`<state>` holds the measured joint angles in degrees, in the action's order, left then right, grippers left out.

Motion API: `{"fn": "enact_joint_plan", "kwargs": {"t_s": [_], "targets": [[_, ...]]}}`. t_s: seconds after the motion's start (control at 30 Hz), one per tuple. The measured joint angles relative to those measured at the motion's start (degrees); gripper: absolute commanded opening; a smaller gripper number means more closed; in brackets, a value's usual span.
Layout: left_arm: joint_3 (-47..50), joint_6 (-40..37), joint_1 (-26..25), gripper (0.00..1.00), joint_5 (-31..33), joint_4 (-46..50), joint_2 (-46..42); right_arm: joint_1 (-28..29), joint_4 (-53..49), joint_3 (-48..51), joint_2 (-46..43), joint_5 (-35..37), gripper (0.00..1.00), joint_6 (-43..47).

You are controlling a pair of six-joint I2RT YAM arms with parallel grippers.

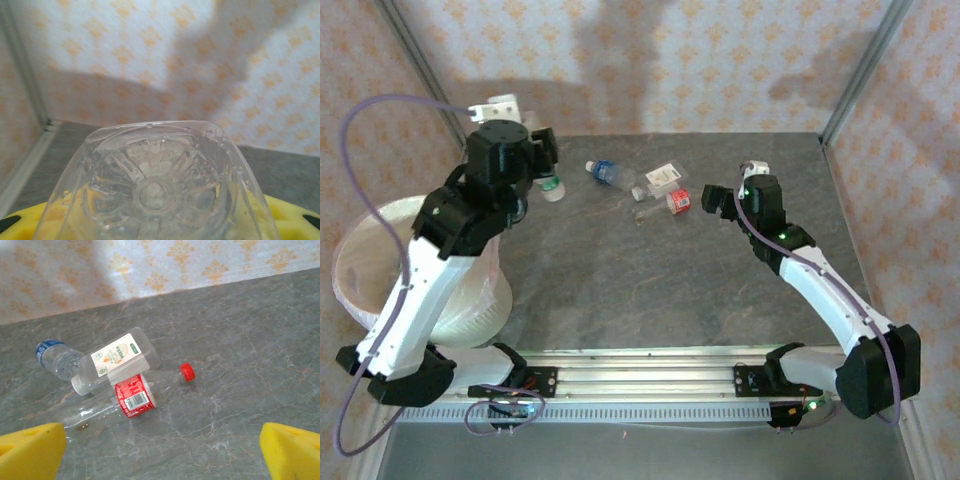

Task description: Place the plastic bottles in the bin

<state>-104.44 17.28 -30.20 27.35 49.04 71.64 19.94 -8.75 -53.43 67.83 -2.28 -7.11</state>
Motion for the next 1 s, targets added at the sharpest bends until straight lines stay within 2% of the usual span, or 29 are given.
{"fn": "enact_joint_plan", "kwargs": {"t_s": [0.13, 0.27, 0.37, 0.5, 0.57, 0.67, 0.83, 0.93, 1.0], "targets": [[-4.74, -1.18, 1.18, 0.45, 9.42, 5.05, -0.52, 0.0, -0.15, -0.39, 2.21, 1.31, 0.99, -1.16], [-5.27, -3.3, 3.32, 0.46, 17.92, 7.56, -0.83, 0.0, -0.55, -1.2, 3.37, 1.46, 0.99, -2.16], [-2.6, -5.35, 9.7, 0.46, 21.18, 7.85, -1.92, 0.0, -0.7, -1.97, 3.37, 1.46, 0.99, -2.58], [2.78, -6.47, 19.69, 0.46, 22.51, 7.89, -4.72, 0.0, -0.85, -2.84, 3.37, 1.46, 0.99, -3.19], [6.49, -6.36, 24.9, 0.46, 21.27, 7.98, -7.06, 0.0, -1.42, -3.23, 3.37, 1.46, 0.99, -3.41], [12.26, -5.09, 34.53, 0.46, 16.04, 7.98, -10.84, 0.0, -2.45, -3.74, 3.37, 1.49, 0.99, -3.45], [20.28, -0.96, 49.53, 0.46, 1.9, 7.21, -14.78, 0.0, -3.76, -3.78, 3.37, 1.46, 0.99, -3.48], [23.91, 1.62, 54.47, 0.46, -5.81, 5.75, -15.15, 0.0, -4.17, -3.89, 3.37, 1.46, 0.99, -3.69], [25.97, 3.48, 55.93, 0.48, -10.4, 4.26, -14.97, 0.0, -4.2, -3.96, 3.37, 1.49, 0.99, -3.85]]}}
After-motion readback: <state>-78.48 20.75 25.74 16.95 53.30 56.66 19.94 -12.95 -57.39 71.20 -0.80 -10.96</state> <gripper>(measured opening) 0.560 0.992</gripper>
